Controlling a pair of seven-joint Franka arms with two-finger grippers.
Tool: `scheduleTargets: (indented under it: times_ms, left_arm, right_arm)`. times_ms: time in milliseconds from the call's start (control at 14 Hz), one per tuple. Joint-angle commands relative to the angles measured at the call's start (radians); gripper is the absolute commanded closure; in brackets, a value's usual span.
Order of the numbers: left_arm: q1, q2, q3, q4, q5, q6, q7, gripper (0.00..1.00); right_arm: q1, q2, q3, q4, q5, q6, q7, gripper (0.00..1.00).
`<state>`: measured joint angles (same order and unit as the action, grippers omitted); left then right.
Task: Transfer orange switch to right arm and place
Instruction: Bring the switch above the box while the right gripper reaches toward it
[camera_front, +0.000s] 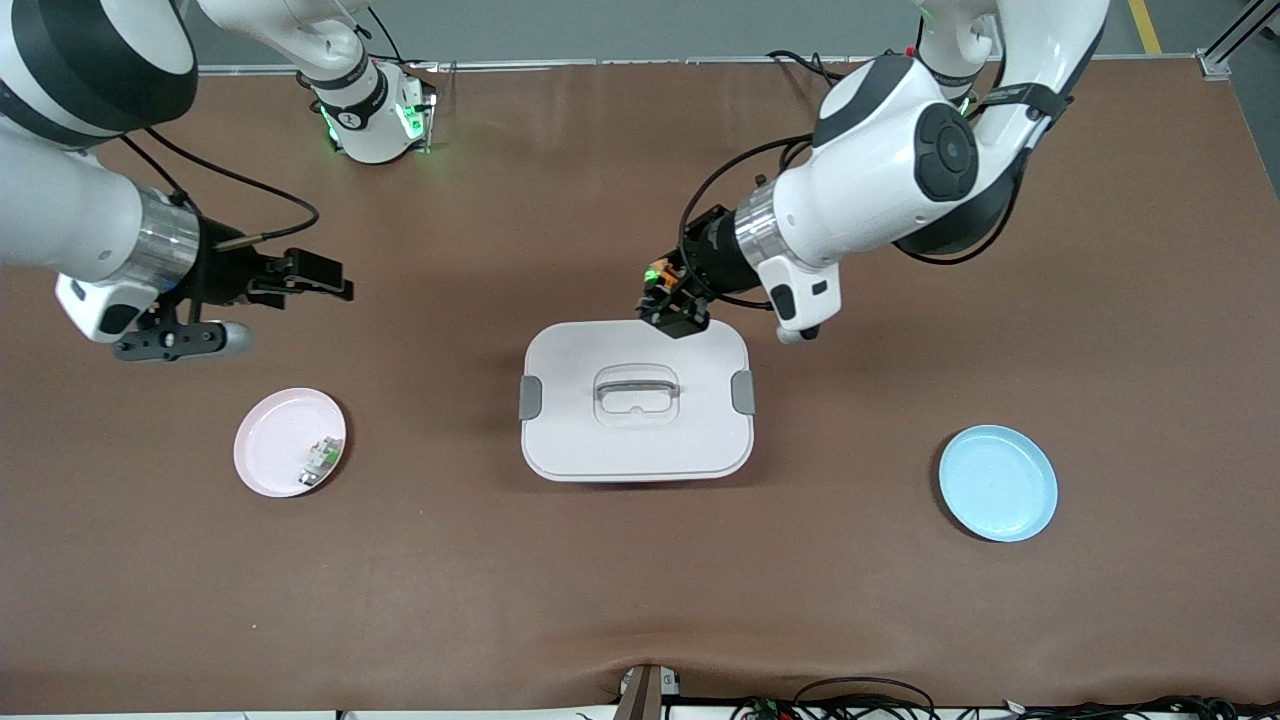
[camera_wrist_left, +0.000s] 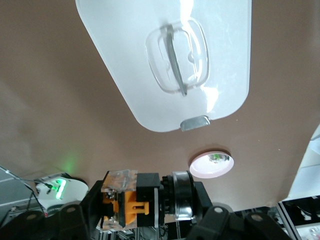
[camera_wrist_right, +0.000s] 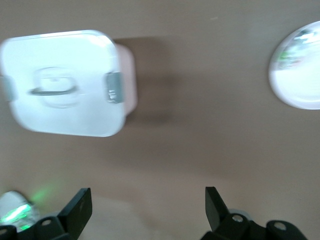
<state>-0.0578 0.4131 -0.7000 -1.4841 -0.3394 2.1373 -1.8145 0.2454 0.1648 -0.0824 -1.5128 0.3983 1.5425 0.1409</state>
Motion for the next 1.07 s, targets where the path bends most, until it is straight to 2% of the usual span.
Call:
scheduleTargets:
  times_ms: [0, 143, 429, 714, 1000]
  left_arm:
    - [-0.042, 0.026, 0.002, 0.031, -0.016, 0.038, -0.043, 1.0]
    - [-0.043, 0.027, 0.001, 0.031, -0.018, 0.038, -0.052, 1.0]
    - [-0.065, 0.026, 0.001, 0.036, -0.044, 0.039, -0.062, 1.0]
    - [-0.08, 0.029, 0.001, 0.044, -0.087, 0.039, -0.062, 1.0]
    - [-0.099, 0.038, 0.002, 0.048, -0.113, 0.062, -0.074, 1.0]
  right_arm:
    - [0.011, -0.063, -0.008, -0.122, 0.169, 0.109, 0.032, 0.0]
    - [0.041, -0.08, -0.008, -0.171, 0.221, 0.163, 0.065, 0.0]
    - [0.142, -0.082, -0.008, -0.184, 0.277, 0.27, 0.281, 0.0]
    - [0.224, -0.082, -0.008, -0.205, 0.379, 0.387, 0.299, 0.0]
    - [0.288, -0.076, -0.008, -0.23, 0.398, 0.479, 0.329, 0.0]
